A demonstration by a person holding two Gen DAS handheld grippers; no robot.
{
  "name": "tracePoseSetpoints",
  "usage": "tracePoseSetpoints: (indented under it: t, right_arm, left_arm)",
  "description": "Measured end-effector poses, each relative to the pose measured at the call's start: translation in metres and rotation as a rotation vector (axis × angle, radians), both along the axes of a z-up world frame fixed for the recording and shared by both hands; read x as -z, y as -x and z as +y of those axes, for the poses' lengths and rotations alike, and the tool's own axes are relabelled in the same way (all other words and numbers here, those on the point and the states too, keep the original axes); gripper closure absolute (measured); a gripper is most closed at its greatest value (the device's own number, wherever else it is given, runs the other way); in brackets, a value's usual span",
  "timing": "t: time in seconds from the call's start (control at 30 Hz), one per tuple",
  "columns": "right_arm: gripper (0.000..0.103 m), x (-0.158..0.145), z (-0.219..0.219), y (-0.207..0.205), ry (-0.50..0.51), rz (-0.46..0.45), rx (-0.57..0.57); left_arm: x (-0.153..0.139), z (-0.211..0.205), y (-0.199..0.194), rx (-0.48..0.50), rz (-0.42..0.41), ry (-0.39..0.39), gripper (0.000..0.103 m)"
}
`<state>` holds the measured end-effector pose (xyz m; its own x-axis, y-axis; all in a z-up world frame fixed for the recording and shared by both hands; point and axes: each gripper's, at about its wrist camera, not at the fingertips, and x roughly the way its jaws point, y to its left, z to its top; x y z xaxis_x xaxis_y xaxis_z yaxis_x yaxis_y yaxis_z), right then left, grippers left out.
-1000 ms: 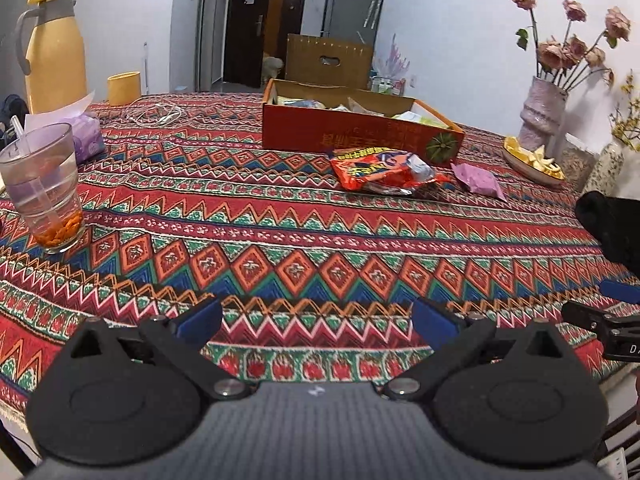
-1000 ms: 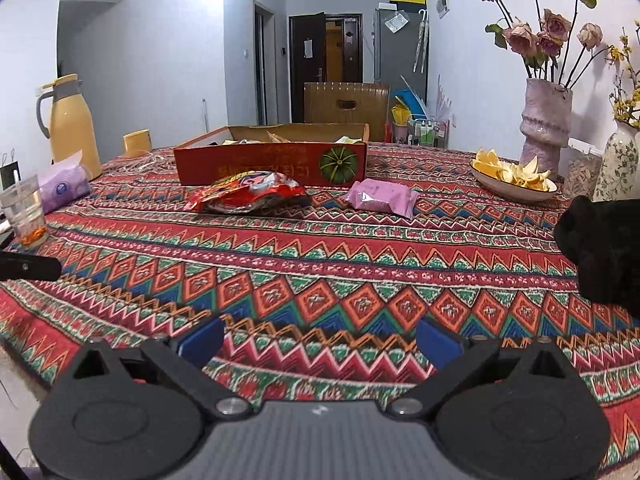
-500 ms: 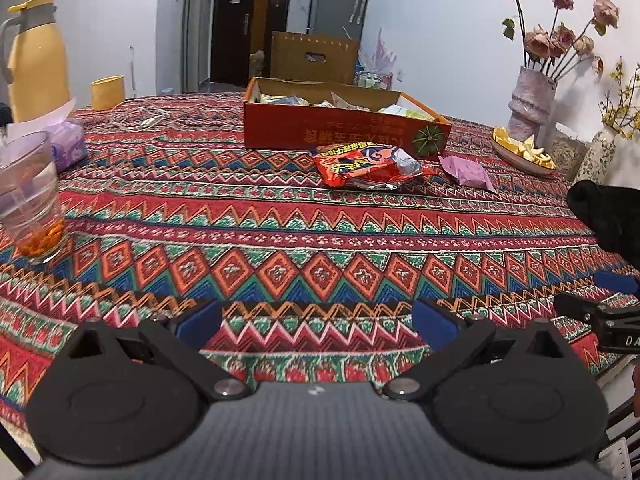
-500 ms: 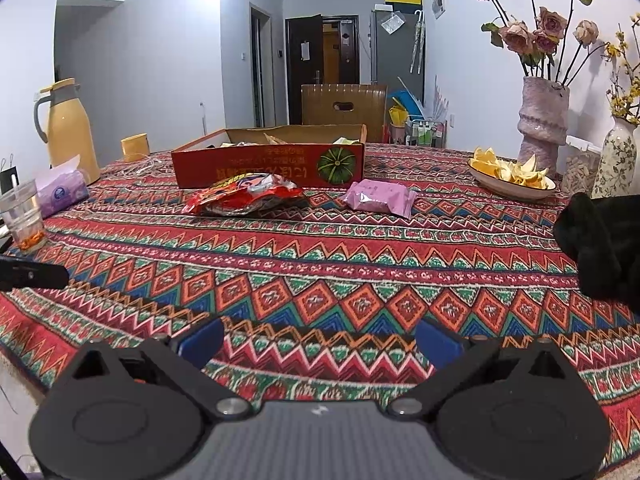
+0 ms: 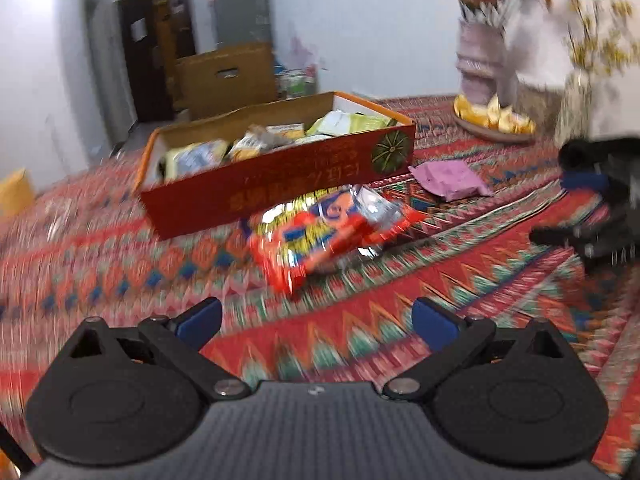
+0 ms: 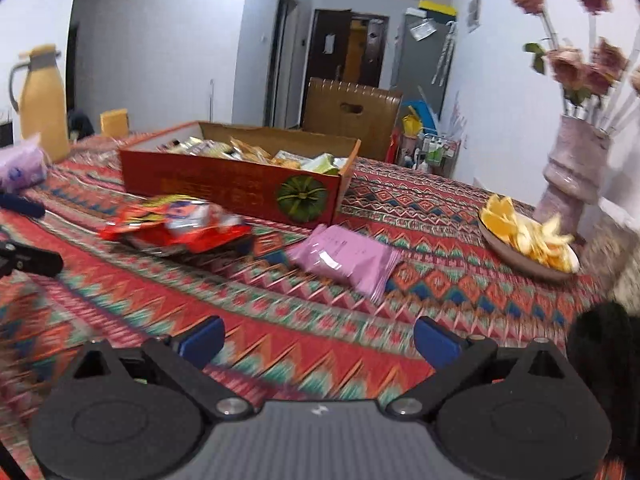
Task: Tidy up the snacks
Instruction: 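Grasp the orange-blue chip bag with the left gripper while the right grasps a pink packet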
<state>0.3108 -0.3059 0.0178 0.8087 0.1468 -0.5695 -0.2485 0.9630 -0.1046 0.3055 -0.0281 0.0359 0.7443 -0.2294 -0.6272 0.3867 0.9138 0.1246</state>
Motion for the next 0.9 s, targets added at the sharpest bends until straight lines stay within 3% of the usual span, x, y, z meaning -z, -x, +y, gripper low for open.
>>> tracePoseSetpoints:
  t: [0.17,0.3,0.47,0.53,0.6,0.63,0.67,0.7,0.73,0.9]
  right_arm:
    - [0.002,0.010,-0.013,-0.079,0.033,0.056,-0.087]
    - [0.002,0.018,-0.017,-0.129,0.031,0.097,-0.135]
    - [0.000,0.022,-0.014,-0.162,0.050,0.101,-0.242]
    - [0.005,0.023,-0.014,-0.171,0.037,0.119,-0.236]
    - [0.018,0.025,-0.016,-0.176,-0.020,0.150,-0.225]
    - [0.030,0.026,-0.018,-0.177,-0.051,0.164,-0.228]
    - [0.038,0.028,-0.019,-0.175,-0.082,0.174,-0.229]
    - [0.042,0.029,-0.018,-0.170,-0.096,0.163,-0.220]
    - [0.042,0.028,-0.017,-0.166,-0.088,0.156,-0.211]
    - [0.042,0.025,-0.011,-0.130,-0.061,0.154,-0.146]
  left_arm:
    - [0.013,-0.014,-0.061,0.188,-0.004,-0.085,0.000]
    - [0.026,-0.028,-0.100,0.235,0.010,-0.157,0.000]
    - [0.032,-0.037,-0.130,0.358,0.063,-0.123,0.000]
    - [0.036,-0.039,-0.146,0.357,0.151,-0.072,0.000]
    - [0.040,-0.035,-0.155,0.305,0.240,0.010,0.005]
    - [0.039,-0.032,-0.153,0.294,0.240,0.040,0.012]
    - [0.038,-0.031,-0.149,0.304,0.229,0.057,0.026]
    - [0.037,-0.032,-0.142,0.327,0.213,0.073,0.034]
    - [0.035,-0.032,-0.136,0.332,0.198,0.087,0.046]
    - [0.030,-0.027,-0.103,0.230,0.186,0.099,0.050]
